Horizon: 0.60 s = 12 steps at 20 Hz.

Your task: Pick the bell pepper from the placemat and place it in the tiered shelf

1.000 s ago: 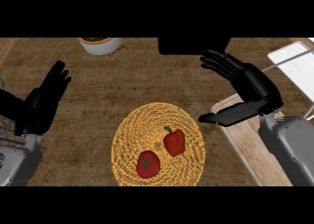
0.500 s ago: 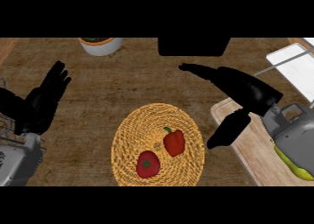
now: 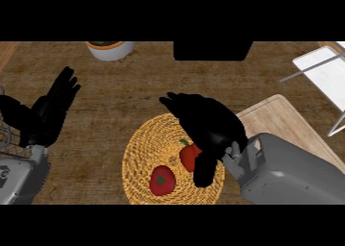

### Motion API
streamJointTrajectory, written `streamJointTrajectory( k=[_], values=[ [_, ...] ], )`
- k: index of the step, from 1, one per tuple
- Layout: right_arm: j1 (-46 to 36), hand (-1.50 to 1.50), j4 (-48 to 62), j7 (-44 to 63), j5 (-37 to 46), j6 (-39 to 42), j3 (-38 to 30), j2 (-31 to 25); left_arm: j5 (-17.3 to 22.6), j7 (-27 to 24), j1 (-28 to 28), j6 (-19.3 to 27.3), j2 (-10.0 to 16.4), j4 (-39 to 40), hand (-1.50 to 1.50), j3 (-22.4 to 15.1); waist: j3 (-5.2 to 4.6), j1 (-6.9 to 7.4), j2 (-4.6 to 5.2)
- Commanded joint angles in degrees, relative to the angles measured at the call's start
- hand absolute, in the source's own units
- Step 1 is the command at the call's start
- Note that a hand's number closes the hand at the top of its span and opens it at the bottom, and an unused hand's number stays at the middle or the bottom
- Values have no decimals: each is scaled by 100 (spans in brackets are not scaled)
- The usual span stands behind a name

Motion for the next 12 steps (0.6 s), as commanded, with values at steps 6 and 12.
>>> streamJointTrajectory(
  k=[6,12],
  values=[
    [82,-150,425,922,848,602,608,643,48,73,11,-330,139,3,0,322,7,-8,13],
    [223,-150,225,1409,978,1026,522,803,-249,307,-16,-14,-180,-279,0,134,8,-46,3]
  ],
)
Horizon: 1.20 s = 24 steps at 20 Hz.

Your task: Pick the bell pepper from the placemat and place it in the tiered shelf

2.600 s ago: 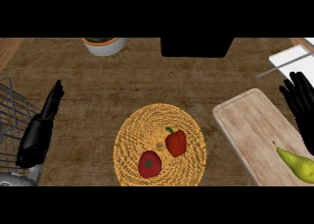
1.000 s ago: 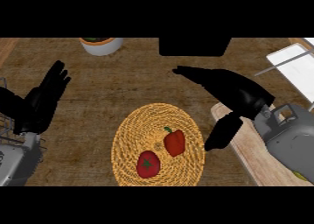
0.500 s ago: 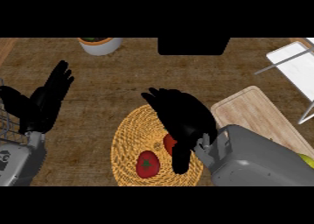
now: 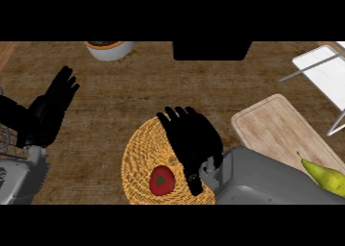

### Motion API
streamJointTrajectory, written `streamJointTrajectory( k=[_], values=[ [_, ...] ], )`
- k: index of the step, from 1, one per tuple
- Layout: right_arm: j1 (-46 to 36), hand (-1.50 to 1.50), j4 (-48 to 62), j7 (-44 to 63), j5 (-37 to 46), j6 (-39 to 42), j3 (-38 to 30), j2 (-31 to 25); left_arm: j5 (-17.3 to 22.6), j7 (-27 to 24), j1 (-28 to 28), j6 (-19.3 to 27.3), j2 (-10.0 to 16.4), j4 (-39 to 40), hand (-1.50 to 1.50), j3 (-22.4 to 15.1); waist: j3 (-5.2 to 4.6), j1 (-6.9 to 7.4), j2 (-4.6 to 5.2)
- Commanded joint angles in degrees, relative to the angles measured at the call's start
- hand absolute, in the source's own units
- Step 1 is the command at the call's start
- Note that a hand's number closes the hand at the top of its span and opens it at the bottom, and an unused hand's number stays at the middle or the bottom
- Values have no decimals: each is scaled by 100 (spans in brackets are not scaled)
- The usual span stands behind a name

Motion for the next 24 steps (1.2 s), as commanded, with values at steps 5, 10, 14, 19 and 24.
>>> streamJointTrajectory(
  k=[5,10,14,19,24],
  values=[
    [279,-150,266,211,481,658,-133,105,-33,-164,118,-299,-6,134,0,274,0,2,11],
    [738,-150,156,441,1001,546,221,456,-421,-5,167,104,-483,-76,0,-97,2,-16,6],
    [1099,-150,-175,375,1244,820,-41,494,-299,440,-39,-80,-235,-130,0,306,2,-16,3],
    [1410,-150,605,-451,2049,397,-186,753,-302,123,165,-464,-181,-129,0,564,2,8,13],
    [1448,-150,996,-1089,2393,487,-628,831,-652,145,355,-271,-623,-387,0,274,3,22,11]
  ],
)
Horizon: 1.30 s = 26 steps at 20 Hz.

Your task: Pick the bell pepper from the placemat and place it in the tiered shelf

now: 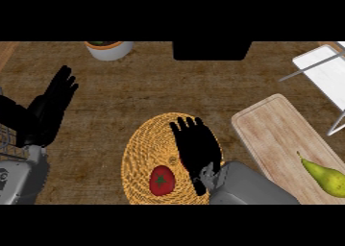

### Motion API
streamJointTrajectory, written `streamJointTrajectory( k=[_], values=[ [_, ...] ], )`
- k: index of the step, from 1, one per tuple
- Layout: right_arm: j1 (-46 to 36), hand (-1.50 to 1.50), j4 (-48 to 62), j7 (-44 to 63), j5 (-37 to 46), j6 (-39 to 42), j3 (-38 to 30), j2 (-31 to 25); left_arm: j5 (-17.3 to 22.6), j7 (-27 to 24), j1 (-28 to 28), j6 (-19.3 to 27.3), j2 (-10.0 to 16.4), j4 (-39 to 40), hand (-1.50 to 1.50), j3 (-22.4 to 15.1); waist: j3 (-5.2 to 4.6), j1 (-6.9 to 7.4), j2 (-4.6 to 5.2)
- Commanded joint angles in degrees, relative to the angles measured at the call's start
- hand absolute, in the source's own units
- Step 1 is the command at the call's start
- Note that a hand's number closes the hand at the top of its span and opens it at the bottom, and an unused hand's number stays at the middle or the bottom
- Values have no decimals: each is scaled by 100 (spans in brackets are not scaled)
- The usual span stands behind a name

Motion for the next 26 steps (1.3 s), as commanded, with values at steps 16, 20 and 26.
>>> streamJointTrajectory(
  k=[16,20,26],
  values=[
    [480,150,1482,-1372,1548,-12,-690,886,-426,-61,-207,-360,-398,286,0,341,0,-9,0],
    [264,150,1750,-2088,1920,-415,-597,778,-438,-73,31,-426,-364,156,0,400,0,5,3],
    [1367,150,515,-2146,2002,-799,-736,295,-500,102,-115,-341,-427,126,0,467,0,-56,-9]
  ],
)
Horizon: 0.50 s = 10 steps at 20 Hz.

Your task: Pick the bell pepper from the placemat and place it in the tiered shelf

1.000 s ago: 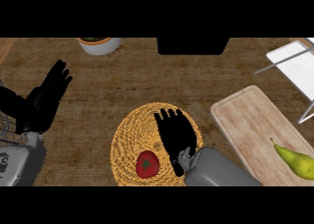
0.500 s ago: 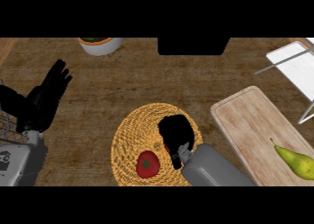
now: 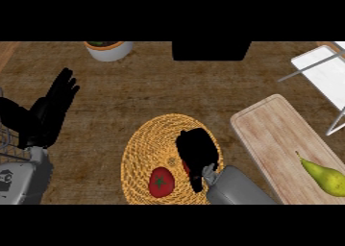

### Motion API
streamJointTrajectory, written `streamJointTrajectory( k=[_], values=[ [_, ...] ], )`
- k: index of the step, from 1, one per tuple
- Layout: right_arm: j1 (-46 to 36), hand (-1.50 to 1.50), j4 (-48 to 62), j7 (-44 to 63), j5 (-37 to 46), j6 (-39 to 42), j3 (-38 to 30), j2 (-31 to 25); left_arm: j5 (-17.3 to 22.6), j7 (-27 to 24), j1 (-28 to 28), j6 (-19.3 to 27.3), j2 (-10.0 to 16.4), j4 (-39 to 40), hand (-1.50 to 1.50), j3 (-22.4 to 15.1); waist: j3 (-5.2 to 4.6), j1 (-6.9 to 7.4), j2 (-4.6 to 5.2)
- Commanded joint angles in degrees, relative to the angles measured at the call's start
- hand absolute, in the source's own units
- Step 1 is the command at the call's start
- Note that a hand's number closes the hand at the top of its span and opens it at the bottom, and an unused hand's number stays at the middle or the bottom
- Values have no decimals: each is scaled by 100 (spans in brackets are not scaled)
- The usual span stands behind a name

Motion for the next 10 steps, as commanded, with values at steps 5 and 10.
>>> streamJointTrajectory(
  k=[5,10],
  values=[
    [2218,150,-2158,97,69,-815,259,-759,64,-62,161,-120,44,-48,0,165,7,-98,14],
    [2505,150,-3471,-78,-445,-919,-322,-960,-100,-109,256,-29,-103,-114,0,21,7,-103,16]
  ],
)
